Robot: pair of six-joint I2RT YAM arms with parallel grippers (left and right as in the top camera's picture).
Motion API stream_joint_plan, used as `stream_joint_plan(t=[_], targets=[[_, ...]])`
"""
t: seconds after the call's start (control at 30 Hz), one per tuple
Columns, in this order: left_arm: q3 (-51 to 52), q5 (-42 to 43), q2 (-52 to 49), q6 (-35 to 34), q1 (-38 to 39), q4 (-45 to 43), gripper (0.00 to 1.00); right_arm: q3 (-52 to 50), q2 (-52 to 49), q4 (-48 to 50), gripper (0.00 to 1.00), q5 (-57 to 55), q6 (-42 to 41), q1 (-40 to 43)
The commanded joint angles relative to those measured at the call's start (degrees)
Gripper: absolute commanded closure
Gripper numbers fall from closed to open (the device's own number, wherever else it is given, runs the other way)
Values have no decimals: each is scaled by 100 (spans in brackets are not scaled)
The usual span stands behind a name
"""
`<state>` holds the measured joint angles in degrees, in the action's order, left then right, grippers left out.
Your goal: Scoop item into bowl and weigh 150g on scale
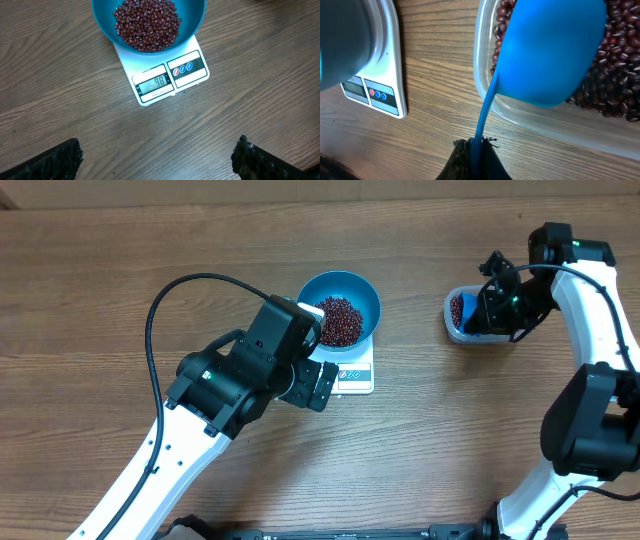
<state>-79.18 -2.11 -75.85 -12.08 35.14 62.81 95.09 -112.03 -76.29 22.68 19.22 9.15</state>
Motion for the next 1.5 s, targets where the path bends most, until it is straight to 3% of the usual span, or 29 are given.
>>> stream_joint_plan(t=[0.0, 1.47], targets=[[-15, 22, 22, -61, -35, -2, 1, 98, 85, -13, 96, 706, 234, 52], [-15, 22, 22, -61, -35, -2, 0, -804, 79, 264, 96, 1733, 490, 1198]])
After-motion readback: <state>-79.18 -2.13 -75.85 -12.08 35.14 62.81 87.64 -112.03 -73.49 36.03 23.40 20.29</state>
